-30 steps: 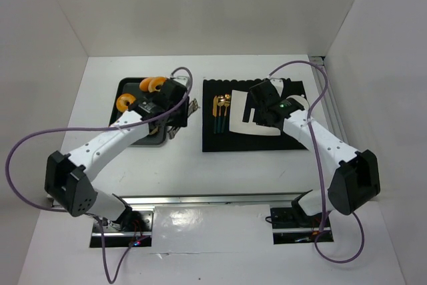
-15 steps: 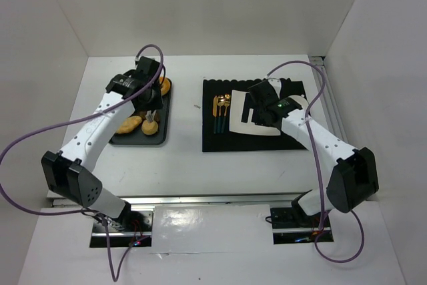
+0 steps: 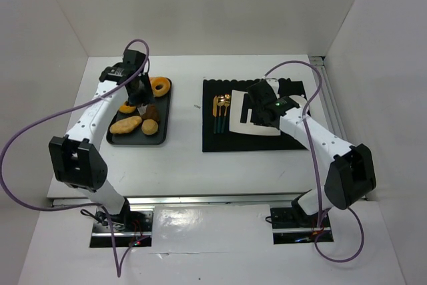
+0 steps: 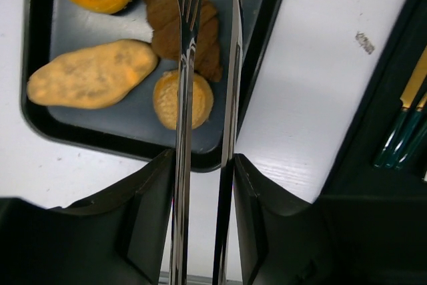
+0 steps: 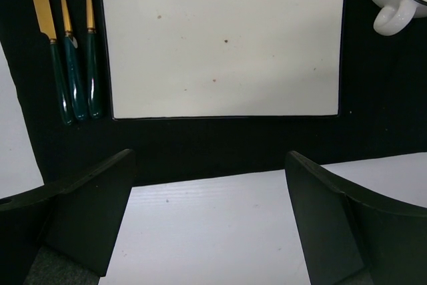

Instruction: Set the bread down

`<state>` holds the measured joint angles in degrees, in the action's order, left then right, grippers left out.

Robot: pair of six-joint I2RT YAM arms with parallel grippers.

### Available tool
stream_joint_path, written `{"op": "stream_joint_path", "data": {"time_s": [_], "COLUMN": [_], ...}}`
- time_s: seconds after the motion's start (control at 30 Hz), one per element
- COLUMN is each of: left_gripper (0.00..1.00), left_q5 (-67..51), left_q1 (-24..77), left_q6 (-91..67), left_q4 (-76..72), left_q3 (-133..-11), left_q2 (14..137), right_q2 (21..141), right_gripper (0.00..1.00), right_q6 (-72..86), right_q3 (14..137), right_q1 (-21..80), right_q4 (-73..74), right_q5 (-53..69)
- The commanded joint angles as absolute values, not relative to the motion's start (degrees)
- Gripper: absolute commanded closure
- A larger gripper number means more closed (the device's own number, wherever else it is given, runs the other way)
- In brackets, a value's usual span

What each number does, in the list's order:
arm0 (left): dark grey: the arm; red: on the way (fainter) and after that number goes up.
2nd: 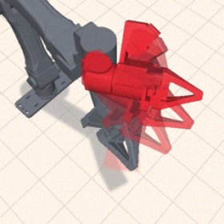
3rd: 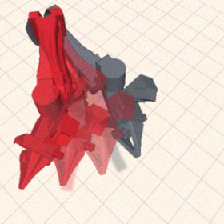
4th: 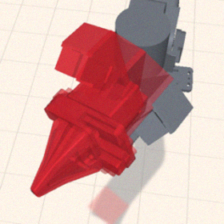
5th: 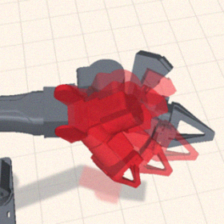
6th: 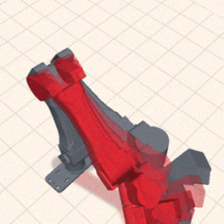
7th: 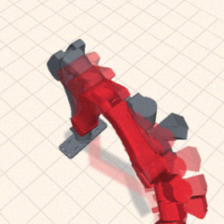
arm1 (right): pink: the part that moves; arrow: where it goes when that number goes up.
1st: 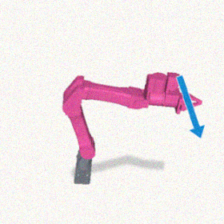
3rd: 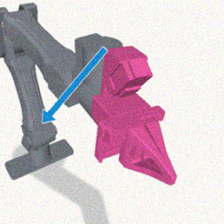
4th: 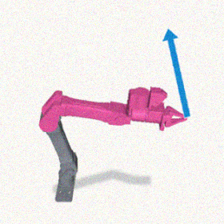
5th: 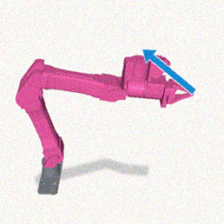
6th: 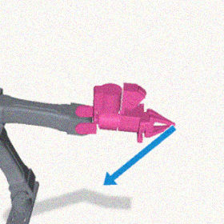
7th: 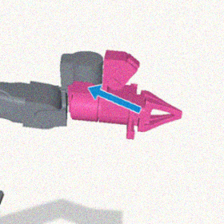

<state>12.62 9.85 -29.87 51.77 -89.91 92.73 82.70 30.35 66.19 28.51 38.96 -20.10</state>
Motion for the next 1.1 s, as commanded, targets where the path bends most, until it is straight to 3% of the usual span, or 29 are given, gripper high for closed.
{"op": "stream_joint_path", "data": {"time_s": [0.0, 0.67, 0.8, 0.93, 1.07], "left_gripper": [0.49, 0.47, 0.57, 0.79, 0.85], "left_q5": [8.9, 3.0, 3.0, 3.0, 3.0], "left_q1": [8.1, 3.4, 3.4, 3.4, 3.4], "left_q6": [-28.3, -25.3, -25.3, -25.3, -24.3], "left_q4": [46.4, 39.6, 37.3, 37.3, 39.4], "left_q3": [-92.0, -94.1, -93.1, -92.5, -91.8], "left_q2": [94.1, 103.9, 102.7, 98.9, 95.0], "right_q2": [83.6, 85.8, 86.8, 86.8, 86.8], "right_gripper": [0.00, 0.00, 0.00, 0.00, 0.00], "right_q6": [29.8, 30.3, 30.8, 31.4, 31.9], "right_q3": [69.3, 73.0, 73.7, 74.2, 74.2], "right_q1": [29.0, 29.0, 29.5, 29.5, 29.5], "right_q4": [36.4, 38.1, 38.7, 39.3, 39.3], "right_q5": [-20.0, -20.5, -20.5, -20.5, -20.5]}}
